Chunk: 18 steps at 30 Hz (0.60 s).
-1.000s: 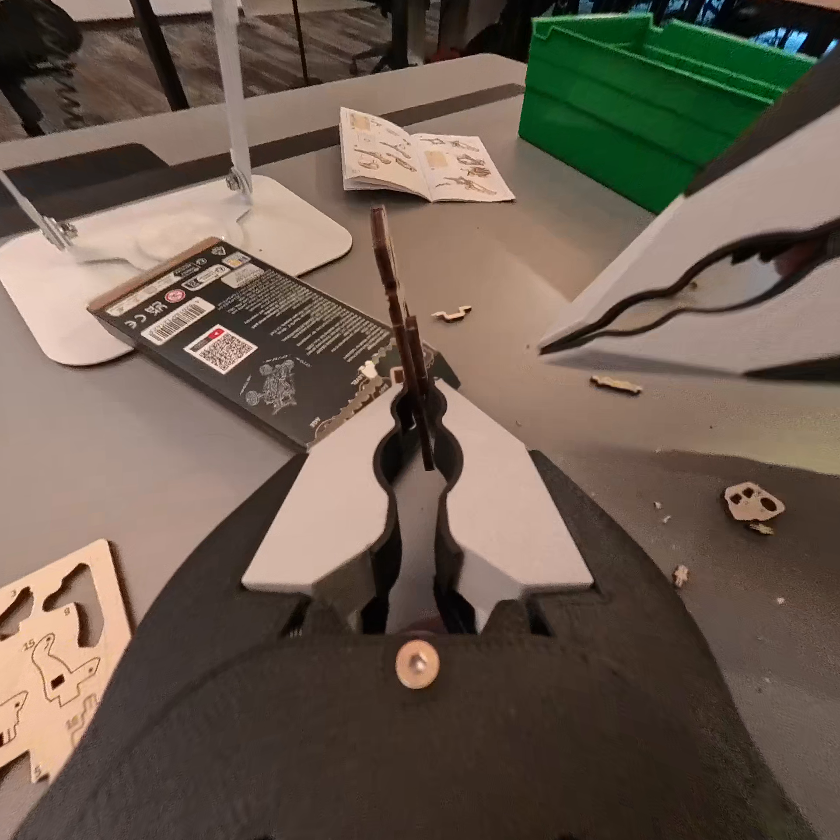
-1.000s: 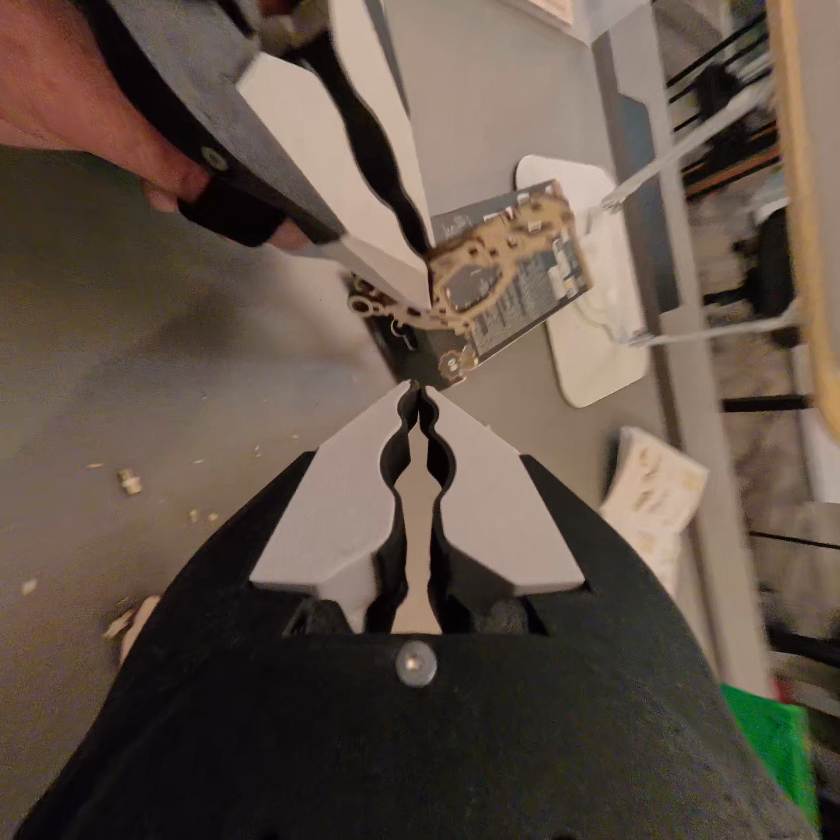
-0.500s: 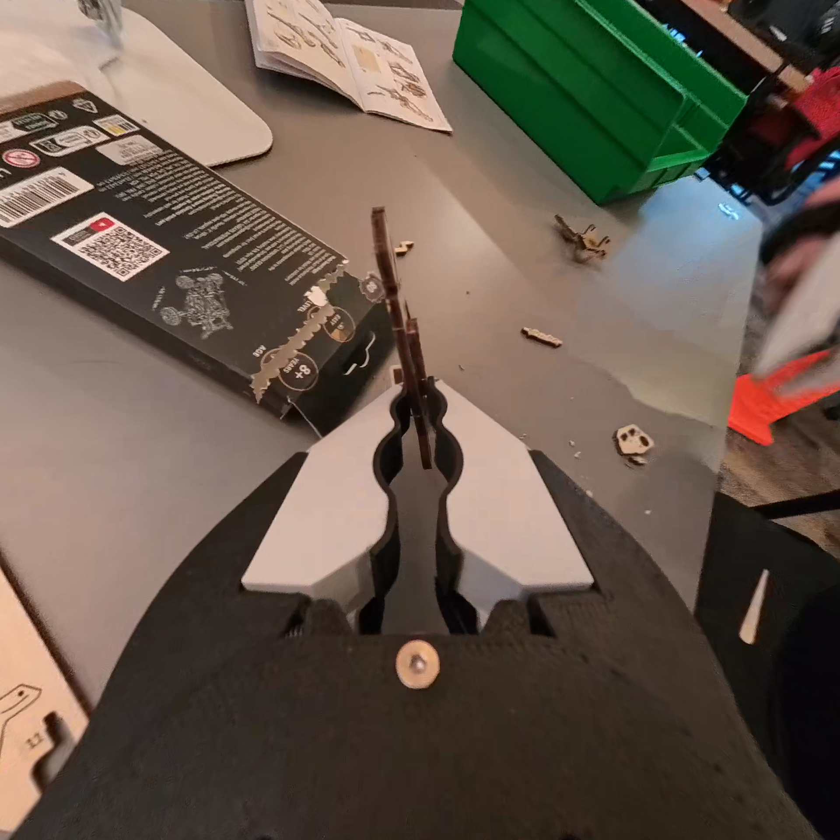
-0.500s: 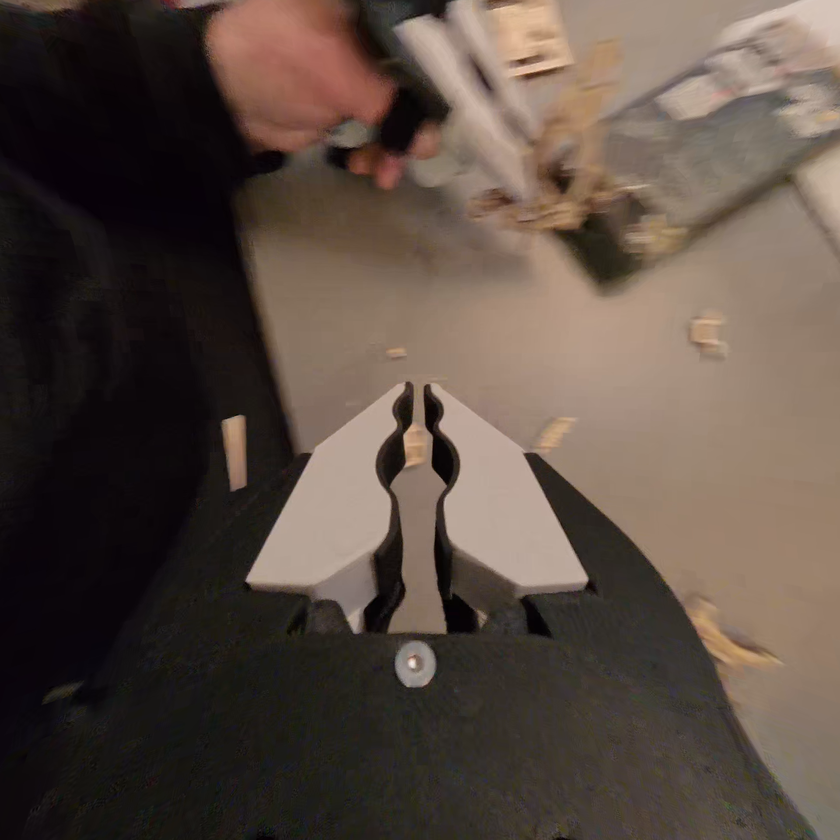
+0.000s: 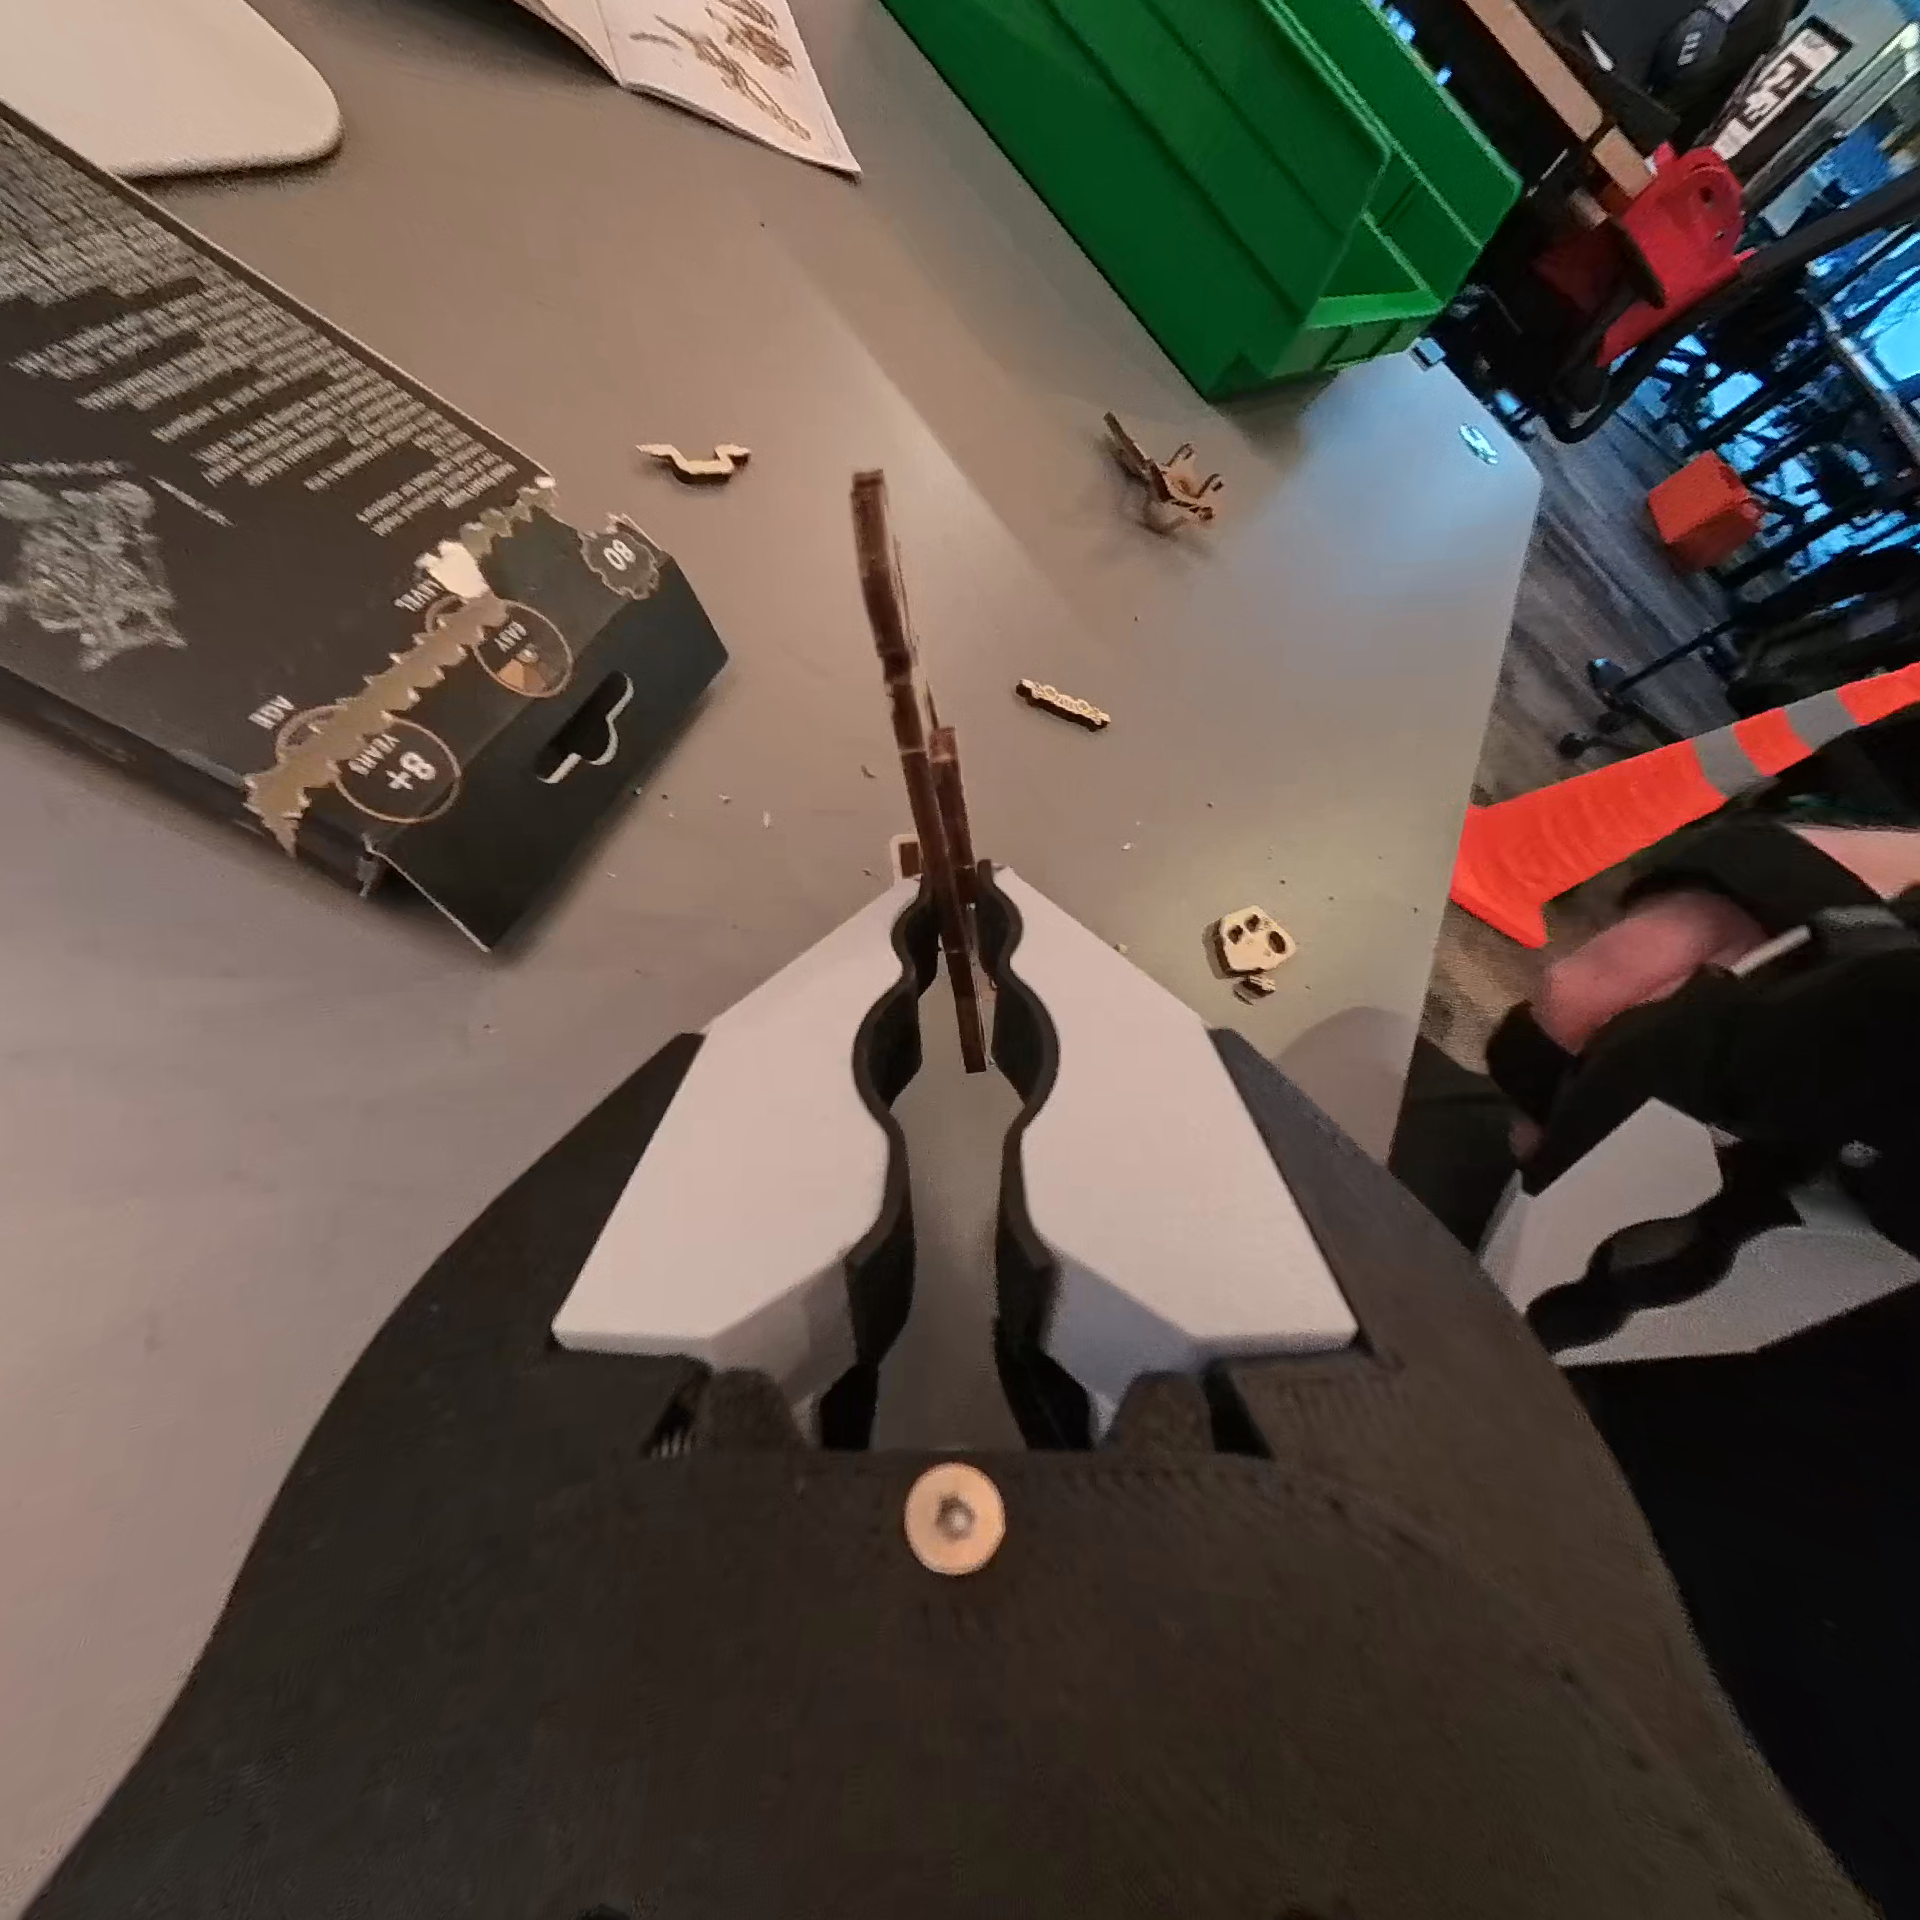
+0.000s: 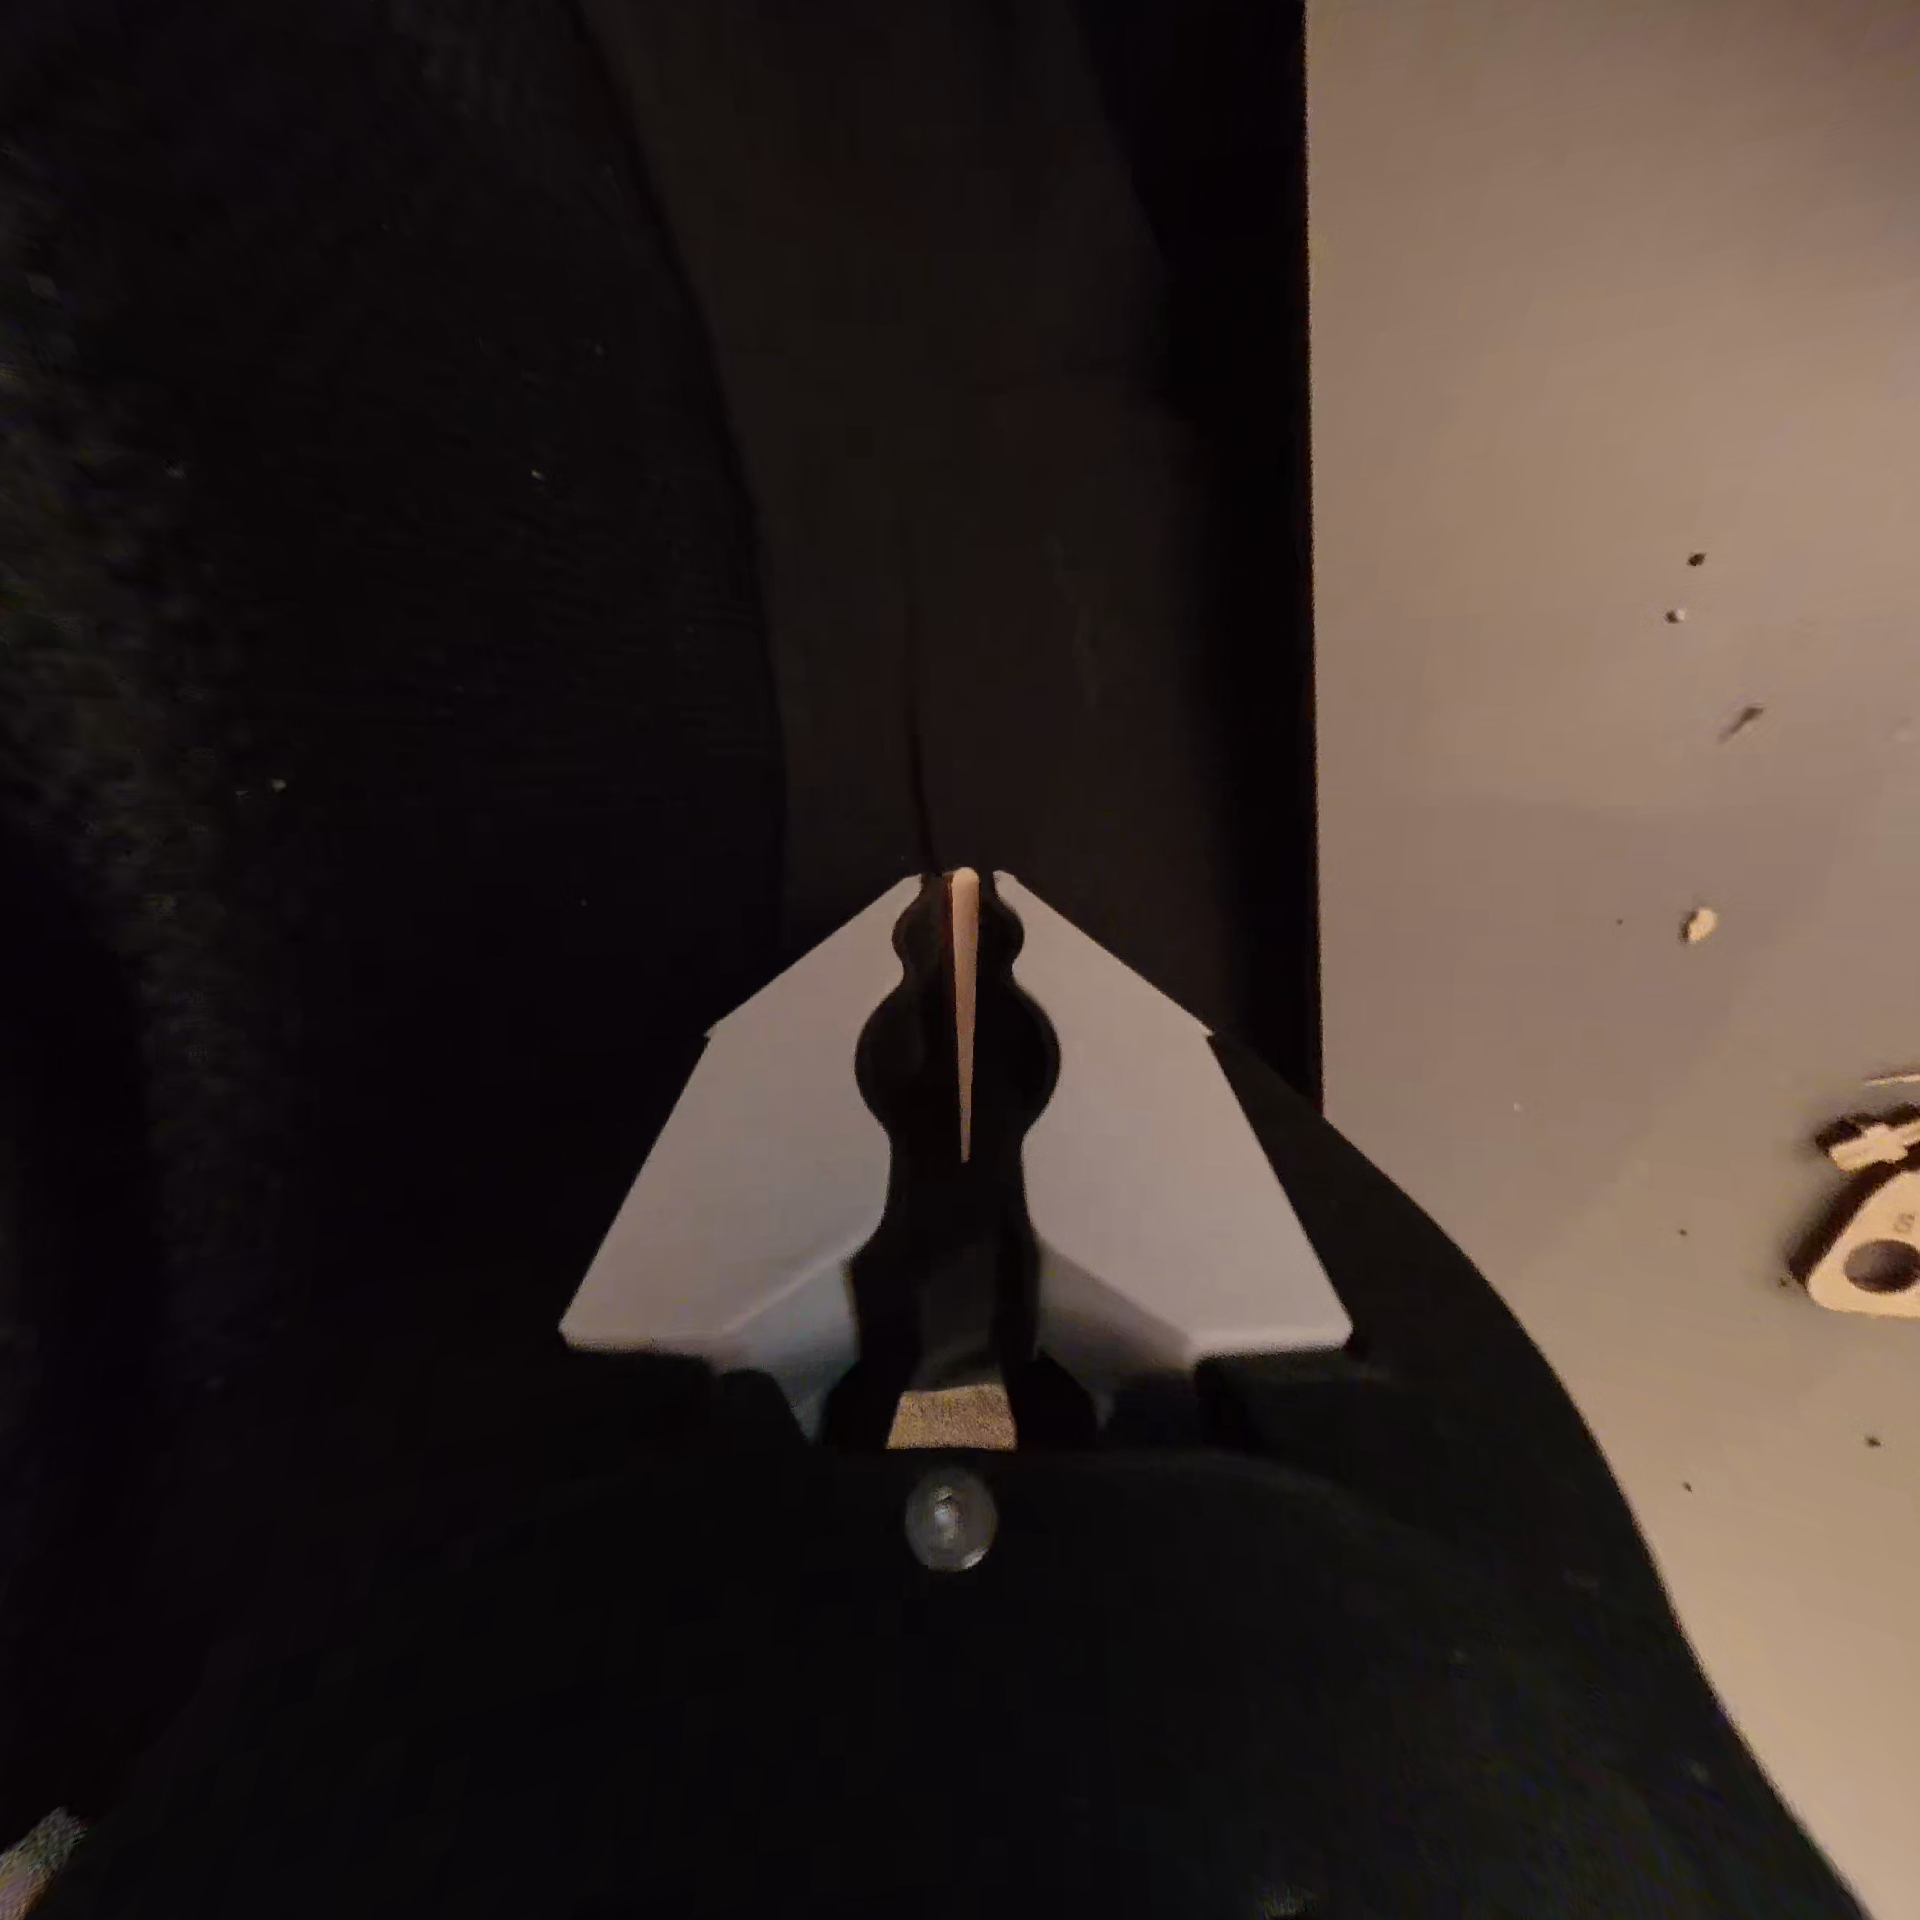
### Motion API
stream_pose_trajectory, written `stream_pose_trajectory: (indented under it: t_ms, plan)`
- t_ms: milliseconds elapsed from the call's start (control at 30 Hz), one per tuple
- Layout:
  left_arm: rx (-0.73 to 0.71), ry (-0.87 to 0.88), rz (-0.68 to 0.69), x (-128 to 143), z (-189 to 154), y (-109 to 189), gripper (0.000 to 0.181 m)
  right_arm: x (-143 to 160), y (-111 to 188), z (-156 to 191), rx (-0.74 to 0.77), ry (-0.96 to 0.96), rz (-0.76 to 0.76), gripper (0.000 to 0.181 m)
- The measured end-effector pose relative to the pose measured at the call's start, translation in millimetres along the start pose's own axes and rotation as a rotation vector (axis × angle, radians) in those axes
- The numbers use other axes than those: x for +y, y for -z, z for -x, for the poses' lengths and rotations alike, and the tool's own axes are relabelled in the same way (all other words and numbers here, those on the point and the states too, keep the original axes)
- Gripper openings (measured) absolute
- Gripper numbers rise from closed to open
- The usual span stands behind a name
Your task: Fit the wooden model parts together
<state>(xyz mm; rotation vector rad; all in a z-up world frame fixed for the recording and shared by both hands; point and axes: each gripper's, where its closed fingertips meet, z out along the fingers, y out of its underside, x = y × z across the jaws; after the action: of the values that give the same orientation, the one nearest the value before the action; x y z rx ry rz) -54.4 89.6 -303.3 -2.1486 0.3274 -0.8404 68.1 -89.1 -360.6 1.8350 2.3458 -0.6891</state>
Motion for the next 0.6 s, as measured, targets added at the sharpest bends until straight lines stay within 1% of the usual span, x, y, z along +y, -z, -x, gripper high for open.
stream_pose_trajectory:
  t_ms: [67,133,267,300,333,367,400,467,567,600]
  plan:
    - [0.058,0.044,0.011,2.8,-6.1,0.4,0.004,-8.0,11.8,-0.2,-0.019,-0.019,-0.077,0.004]
    - [0.120,0.090,0.028,5.6,-11.8,2.5,0.004,-20.4,31.7,-4.6,-0.041,-0.041,-0.204,0.004]
    - [0.210,0.185,0.093,18.0,-18.4,2.7,0.004,-53.9,91.9,-34.6,-0.024,-0.083,-0.559,0.004]
    - [0.227,0.196,0.119,22.3,-20.4,1.5,0.005,-58.3,104.8,-44.7,-0.019,-0.094,-0.623,0.004]
    - [0.204,0.183,0.121,23.4,-17.3,0.0,0.005,-60.5,114.1,-54.7,-0.020,-0.107,-0.663,0.004]
    - [0.173,0.160,0.146,27.4,-13.9,-1.6,0.012,-61.3,120.2,-64.5,-0.022,-0.121,-0.687,0.004]
    - [0.156,0.152,0.173,31.1,-11.8,-2.6,0.022,-62.5,125.1,-74.5,-0.016,-0.131,-0.709,0.004]
    - [0.153,0.167,0.161,27.1,-10.8,-1.1,0.036,-66.0,133.1,-90.0,-0.019,-0.141,-0.752,0.003]
    - [0.052,0.128,0.171,26.5,0.5,7.6,0.060,-74.0,146.9,-105.8,-0.047,-0.166,-0.858,0.003]
    - [0.028,0.115,0.167,24.7,1.6,12.4,0.065,-76.3,151.2,-109.0,-0.061,-0.178,-0.896,0.003]
